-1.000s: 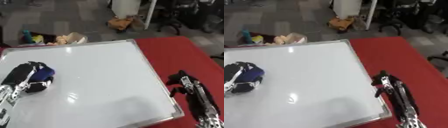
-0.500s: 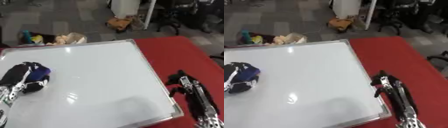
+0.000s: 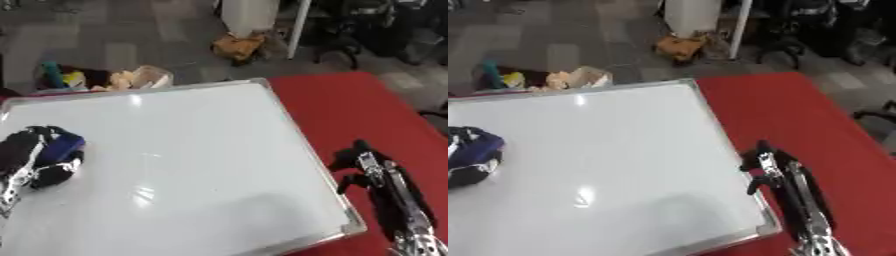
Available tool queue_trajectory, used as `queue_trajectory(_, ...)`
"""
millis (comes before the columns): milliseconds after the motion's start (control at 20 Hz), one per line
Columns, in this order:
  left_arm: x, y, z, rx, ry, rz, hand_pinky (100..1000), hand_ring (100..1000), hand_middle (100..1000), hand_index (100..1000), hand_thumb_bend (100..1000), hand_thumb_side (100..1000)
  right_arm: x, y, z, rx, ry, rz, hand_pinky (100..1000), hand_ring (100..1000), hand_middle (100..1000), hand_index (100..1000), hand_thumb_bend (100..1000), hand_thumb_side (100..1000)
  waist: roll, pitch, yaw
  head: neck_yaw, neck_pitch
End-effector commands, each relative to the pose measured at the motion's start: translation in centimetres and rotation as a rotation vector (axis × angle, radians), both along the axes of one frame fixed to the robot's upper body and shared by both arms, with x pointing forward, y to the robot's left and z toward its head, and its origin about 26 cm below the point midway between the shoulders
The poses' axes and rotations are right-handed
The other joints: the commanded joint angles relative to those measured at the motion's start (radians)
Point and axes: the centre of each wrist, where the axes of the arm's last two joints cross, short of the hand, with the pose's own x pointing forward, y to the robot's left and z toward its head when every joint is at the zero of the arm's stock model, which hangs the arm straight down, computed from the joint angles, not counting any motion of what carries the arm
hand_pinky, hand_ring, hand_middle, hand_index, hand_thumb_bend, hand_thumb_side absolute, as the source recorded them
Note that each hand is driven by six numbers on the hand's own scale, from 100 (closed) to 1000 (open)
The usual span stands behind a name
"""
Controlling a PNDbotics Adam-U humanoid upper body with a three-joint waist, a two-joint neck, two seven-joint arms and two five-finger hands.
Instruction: Wipe the whiteboard clean with a brush.
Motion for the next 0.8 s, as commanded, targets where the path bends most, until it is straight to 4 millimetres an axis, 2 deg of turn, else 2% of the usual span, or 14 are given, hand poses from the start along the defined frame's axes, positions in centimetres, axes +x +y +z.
queue_trajectory(50,-0.1,1.7,0.0,0.005,0.009,0.05,348,635,565,825,435,442,-0.1,-0.2,0.8,-0.012,-0.029,-0.004,316,586,492,603,100,841,-0.002,-0.013,0.001,-0.003,-0.014)
queue_trajectory(450,-0.1,0.4,0.2,-0.006,-0.004,0.019,367,647,568,827,434,450,-0.2,-0.2,0.7,-0.012,-0.029,-0.004,316,586,492,602,100,841,-0.002,-0.015,-0.003,-0.002,-0.014)
queue_trajectory(800,0.0,-2.3,0.7,0.033,-0.018,-0.079,385,651,568,828,429,452,-0.1,-0.2,0.8,-0.011,-0.029,-0.001,316,586,492,602,100,840,-0.003,-0.016,-0.006,0.0,-0.014)
